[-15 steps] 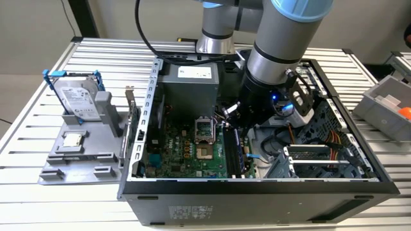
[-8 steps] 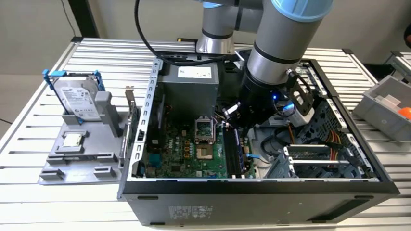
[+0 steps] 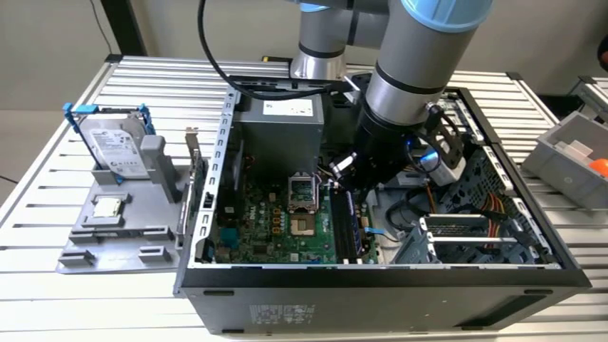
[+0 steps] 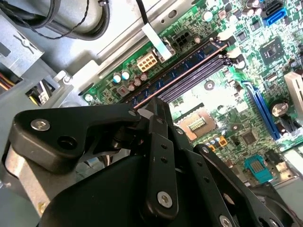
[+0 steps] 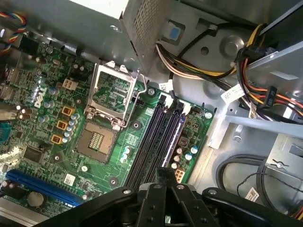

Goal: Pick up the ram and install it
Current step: 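Press down the ram until it locks into place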

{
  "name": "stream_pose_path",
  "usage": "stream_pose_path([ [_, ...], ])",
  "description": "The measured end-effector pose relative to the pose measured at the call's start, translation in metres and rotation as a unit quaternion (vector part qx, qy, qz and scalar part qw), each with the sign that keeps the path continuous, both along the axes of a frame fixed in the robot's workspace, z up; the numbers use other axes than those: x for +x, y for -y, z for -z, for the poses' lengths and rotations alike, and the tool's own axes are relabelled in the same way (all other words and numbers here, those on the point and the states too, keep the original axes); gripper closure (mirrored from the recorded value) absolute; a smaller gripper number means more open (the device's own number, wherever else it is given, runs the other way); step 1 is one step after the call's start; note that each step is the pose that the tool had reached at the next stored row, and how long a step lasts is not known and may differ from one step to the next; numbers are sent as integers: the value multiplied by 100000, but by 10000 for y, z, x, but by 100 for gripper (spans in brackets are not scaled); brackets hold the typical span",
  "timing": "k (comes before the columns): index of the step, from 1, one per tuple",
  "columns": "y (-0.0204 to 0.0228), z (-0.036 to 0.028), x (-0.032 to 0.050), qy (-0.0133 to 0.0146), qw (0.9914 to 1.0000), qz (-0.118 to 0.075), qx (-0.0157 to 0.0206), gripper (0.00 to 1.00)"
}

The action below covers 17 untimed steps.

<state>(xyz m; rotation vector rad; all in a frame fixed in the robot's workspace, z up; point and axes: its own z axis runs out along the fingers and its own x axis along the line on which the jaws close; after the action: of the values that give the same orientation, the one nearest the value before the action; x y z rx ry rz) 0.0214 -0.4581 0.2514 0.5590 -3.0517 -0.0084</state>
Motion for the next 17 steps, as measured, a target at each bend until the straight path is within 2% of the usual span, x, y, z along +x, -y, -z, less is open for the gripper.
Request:
stream_pose_path([
  [8, 0, 1, 1, -27, 99988, -1519, 3, 100],
  [17, 0, 1, 0, -25, 99923, -3919, 6, 100],
])
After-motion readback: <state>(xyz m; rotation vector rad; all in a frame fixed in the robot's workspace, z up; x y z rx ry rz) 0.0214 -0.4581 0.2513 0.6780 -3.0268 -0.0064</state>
